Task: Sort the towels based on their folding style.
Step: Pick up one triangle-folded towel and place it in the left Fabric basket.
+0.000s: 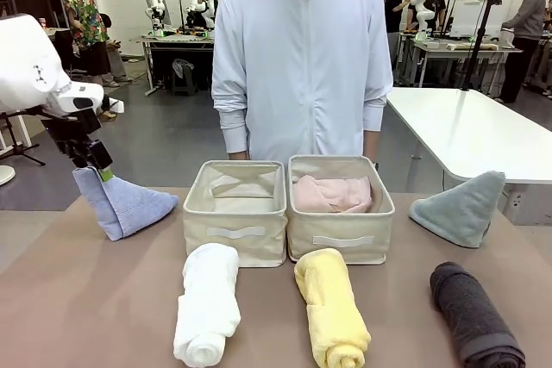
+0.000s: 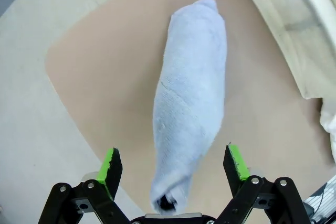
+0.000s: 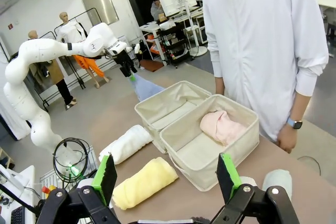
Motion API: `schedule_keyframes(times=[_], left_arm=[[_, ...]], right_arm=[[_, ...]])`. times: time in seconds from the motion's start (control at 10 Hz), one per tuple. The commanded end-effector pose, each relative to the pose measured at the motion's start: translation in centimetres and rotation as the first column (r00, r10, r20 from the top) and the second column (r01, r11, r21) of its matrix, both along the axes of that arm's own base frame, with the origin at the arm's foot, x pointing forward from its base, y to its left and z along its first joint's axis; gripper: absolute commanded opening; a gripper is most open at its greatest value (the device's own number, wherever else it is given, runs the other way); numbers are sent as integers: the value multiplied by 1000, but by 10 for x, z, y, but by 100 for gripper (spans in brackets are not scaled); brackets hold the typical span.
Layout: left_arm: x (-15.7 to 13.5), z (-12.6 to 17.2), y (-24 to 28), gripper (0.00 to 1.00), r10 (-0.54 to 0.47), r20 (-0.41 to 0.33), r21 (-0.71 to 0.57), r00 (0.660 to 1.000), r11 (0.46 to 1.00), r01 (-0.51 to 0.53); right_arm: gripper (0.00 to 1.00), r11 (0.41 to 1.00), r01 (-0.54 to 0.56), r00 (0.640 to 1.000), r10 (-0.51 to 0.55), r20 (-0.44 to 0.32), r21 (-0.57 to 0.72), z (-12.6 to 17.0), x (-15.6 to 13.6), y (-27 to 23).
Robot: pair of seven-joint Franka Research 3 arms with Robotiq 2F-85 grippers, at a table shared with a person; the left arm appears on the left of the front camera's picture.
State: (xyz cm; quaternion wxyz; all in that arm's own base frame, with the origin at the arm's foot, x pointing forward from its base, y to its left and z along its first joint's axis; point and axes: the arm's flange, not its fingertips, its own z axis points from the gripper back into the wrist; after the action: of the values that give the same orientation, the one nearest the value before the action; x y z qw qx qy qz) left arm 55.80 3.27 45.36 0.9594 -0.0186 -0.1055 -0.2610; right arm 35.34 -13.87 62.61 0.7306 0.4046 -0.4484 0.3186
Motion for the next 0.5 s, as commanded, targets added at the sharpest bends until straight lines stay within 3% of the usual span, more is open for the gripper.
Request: schedule_keyframes(times=[0.0,0.4], left_arm=[[26,-1,-1,100,53,-63,47,997,998,-50],[43,-14,1,100,66,-126,55,990,997,-60]], right_arm=[[100,1000,-8,1000,8,27,23,1,2,0],[100,1000,-8,1000,8,27,23,1,2,0]])
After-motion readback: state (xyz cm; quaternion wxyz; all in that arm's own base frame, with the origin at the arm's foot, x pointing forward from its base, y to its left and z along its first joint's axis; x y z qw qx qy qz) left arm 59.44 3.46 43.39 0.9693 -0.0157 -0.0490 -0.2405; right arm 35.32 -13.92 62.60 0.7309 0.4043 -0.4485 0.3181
